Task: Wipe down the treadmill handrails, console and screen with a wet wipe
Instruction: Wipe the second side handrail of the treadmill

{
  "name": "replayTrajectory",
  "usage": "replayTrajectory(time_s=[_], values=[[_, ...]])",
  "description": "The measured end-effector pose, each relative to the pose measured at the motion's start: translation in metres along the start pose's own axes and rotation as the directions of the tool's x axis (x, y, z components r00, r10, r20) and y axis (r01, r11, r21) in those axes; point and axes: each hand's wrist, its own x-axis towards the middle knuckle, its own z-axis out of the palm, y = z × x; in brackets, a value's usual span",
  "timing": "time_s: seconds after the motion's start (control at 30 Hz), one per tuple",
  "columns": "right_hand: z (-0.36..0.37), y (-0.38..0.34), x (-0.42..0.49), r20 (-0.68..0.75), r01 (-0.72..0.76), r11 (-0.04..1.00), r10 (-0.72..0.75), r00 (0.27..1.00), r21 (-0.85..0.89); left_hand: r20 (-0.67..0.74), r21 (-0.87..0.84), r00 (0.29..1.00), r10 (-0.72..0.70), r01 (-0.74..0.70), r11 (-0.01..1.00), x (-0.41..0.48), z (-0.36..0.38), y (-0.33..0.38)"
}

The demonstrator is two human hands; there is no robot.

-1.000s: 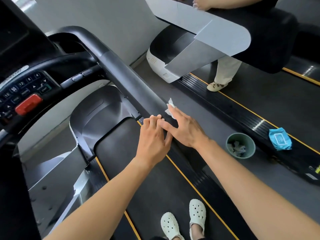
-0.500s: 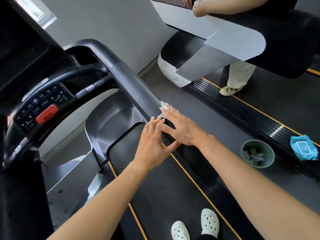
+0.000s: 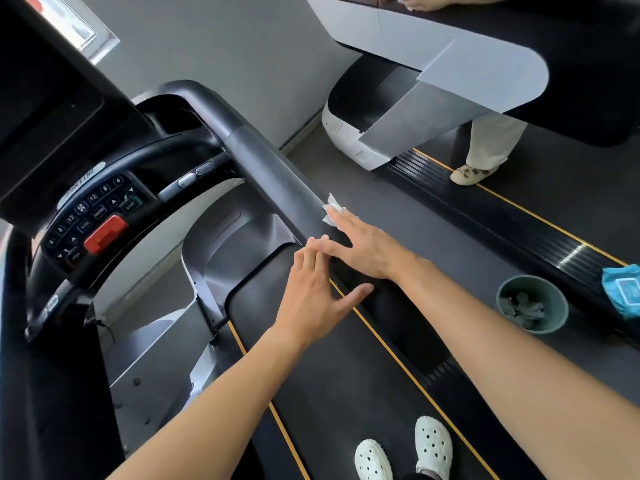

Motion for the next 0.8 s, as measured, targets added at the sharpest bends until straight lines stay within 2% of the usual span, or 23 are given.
replayTrajectory(time_s=[0.23,0.47,0.67,0.8], values=[[0.011,0.02,-0.033,-0.027,0.024,0.999,-0.023,0.999,0.041,-0.059,-0.086,0.998,0.002,-0.007,0.996,0.0,0.007,-0.007],[0.002,0.008,-0.006,-0.018,-0.033,0.995,0.035,0.999,0.09,-0.047,-0.095,0.999,-0.008,0.003,0.995,-0.002,0.007,-0.005],[0.016,0.034,-0.035,-0.027,0.018,0.991,-0.014,1.0,0.129,-0.046,-0.106,0.998,-0.033,0.028,0.994,-0.002,0.007,-0.005],[0.01,0.035,-0.028,0.023,-0.067,0.99,0.065,0.998,0.125,-0.046,-0.109,0.998,-0.039,0.034,0.993,-0.004,0.007,-0.003]])
